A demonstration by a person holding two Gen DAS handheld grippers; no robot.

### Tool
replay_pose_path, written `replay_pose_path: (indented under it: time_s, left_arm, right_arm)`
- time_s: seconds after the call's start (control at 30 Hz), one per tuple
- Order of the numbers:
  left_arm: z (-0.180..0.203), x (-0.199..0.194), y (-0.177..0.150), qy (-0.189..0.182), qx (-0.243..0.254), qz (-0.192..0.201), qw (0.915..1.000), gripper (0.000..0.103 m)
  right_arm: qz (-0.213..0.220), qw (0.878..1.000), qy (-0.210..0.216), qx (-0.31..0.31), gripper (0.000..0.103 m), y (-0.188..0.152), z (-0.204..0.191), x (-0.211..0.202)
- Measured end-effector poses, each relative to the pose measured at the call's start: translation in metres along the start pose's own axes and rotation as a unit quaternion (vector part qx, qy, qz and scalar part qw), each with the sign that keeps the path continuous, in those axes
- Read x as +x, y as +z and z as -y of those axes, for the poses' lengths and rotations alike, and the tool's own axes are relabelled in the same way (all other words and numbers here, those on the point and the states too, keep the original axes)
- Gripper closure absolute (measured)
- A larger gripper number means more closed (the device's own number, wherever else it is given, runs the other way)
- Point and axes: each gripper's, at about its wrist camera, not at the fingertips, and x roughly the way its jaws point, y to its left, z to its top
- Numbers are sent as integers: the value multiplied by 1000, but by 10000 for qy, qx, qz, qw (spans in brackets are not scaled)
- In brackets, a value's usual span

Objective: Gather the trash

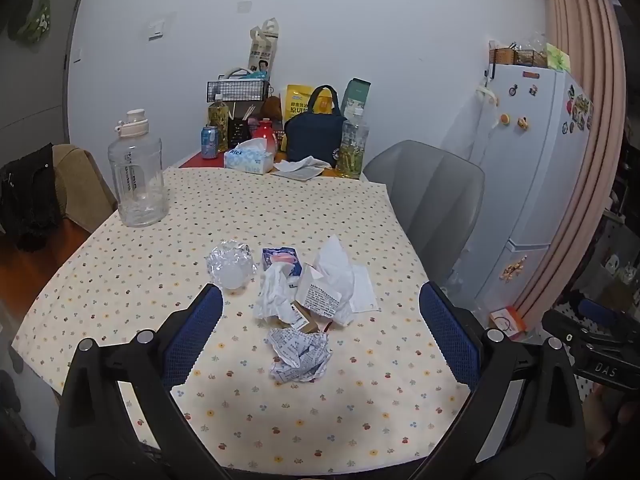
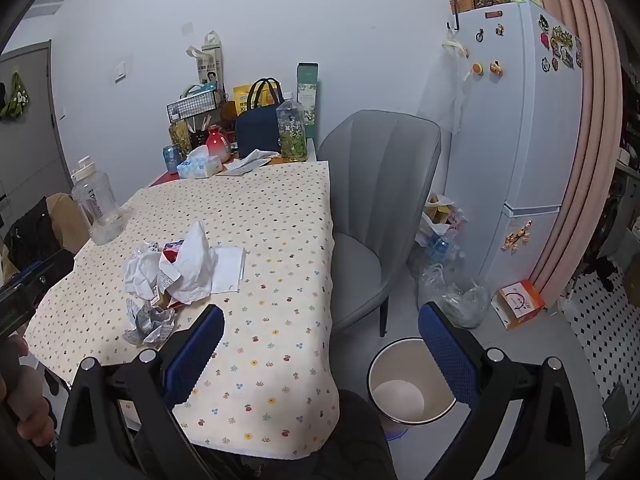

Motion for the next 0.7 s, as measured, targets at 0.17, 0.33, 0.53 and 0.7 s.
replay_pose_path:
  time_s: [0.17, 0.33, 0.53, 0.7]
  left_arm:
    - [-1, 0, 1, -20, -73, -14, 10000, 6]
    - [-4, 0, 2, -16, -35, -8, 10000, 6]
    - [2, -1, 1, 18, 19, 24, 10000, 6]
    - [3, -2, 0, 42, 37, 29, 10000, 6]
  right_arm:
    - [17, 10000, 20, -21, 8, 0, -3, 0]
    - [108, 9999, 4, 7, 8, 1, 1, -3]
    - [128, 9999, -16, 44, 8, 0, 3, -4]
    - [132, 9999, 14, 57, 8, 0, 3, -3]
